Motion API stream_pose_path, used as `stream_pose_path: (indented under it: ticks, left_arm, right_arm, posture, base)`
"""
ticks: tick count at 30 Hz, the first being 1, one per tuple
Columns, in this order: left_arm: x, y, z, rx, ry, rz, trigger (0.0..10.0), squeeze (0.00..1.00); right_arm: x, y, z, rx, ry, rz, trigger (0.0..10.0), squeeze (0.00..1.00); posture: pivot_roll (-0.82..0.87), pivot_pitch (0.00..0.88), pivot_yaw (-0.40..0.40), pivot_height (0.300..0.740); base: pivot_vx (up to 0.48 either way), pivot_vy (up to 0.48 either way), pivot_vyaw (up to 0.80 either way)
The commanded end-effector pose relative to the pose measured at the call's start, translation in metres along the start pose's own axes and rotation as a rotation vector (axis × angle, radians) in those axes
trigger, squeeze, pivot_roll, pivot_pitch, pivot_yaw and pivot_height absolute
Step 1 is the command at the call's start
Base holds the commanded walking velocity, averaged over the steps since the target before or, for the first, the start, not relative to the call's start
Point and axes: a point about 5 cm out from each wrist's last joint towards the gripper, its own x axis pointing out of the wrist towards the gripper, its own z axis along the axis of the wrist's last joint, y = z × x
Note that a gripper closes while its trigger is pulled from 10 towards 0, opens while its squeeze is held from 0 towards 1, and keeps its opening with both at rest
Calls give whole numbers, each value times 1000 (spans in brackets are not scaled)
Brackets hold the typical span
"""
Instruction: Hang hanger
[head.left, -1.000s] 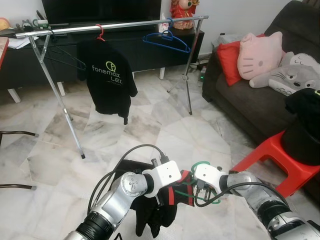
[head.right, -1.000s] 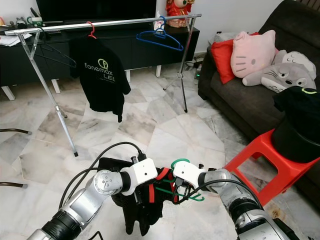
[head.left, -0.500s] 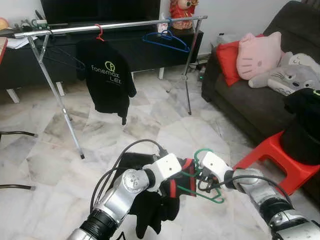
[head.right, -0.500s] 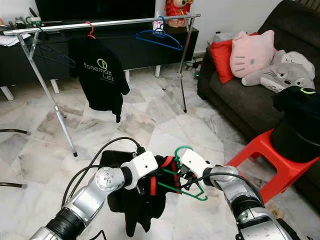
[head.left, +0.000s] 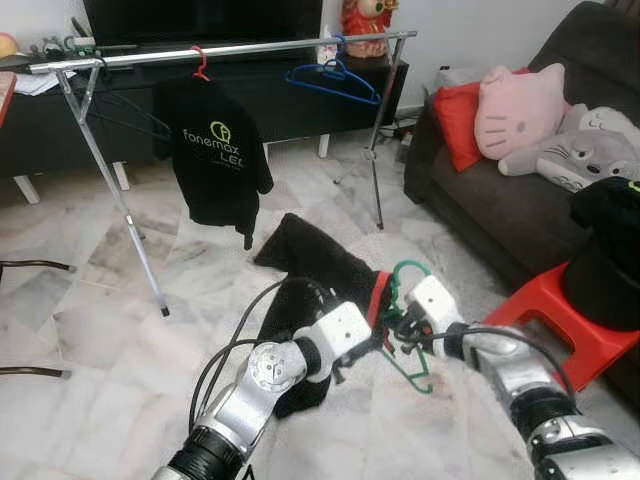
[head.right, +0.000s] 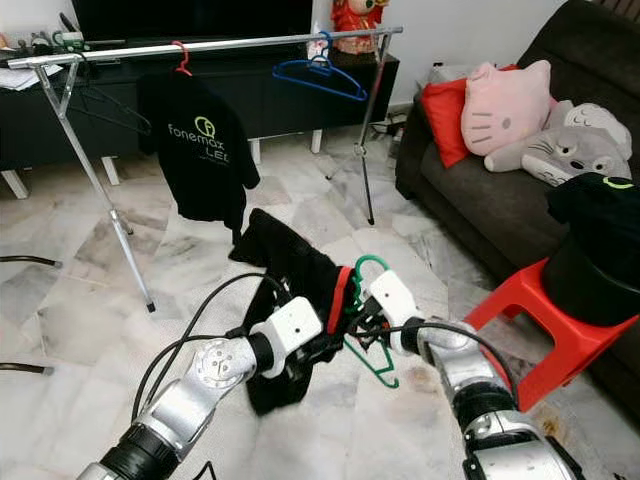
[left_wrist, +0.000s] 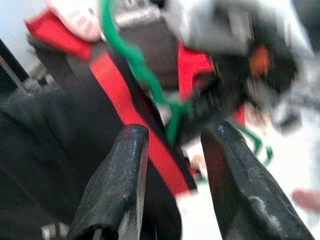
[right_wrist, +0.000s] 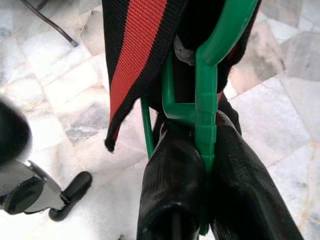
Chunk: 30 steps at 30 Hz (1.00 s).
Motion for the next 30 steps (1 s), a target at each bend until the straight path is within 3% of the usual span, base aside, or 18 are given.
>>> stream_pose_path:
  ticks: [1,6,11,16,30]
  left_arm:
    - [3,5,17,7,-82,26,10000,0]
    - [1,14,29,27,-166,100,10000,0]
    - [-3,22,29,60,-175,151,10000,0]
    - [-6,33,22,164,-126,226,10000,0]
    - [-8,41,17,152,-111,300,10000,0]
  right_arm:
    - [-3,-6,12,-14,-58,-25,0,0]
    - [-6,-9,15,-22,-83,-52,0,0]
    - [-6,-9,18,-28,-105,-62,0,0]
    - [-5,-7,20,-28,-129,-69,0,0]
    - [-8,-7,12,-57,-100,-70,0,0]
  posture:
    - [-80,0,-98,740]
    - [-76,0,-85,740]
    - [-71,0,-76,740]
    - [-66,0,-71,740]
    - [-60,0,-59,740]
  base:
    - [0,0,0]
    - [0,0,0]
    - [0,0,0]
    - [0,0,0]
    - [0,0,0]
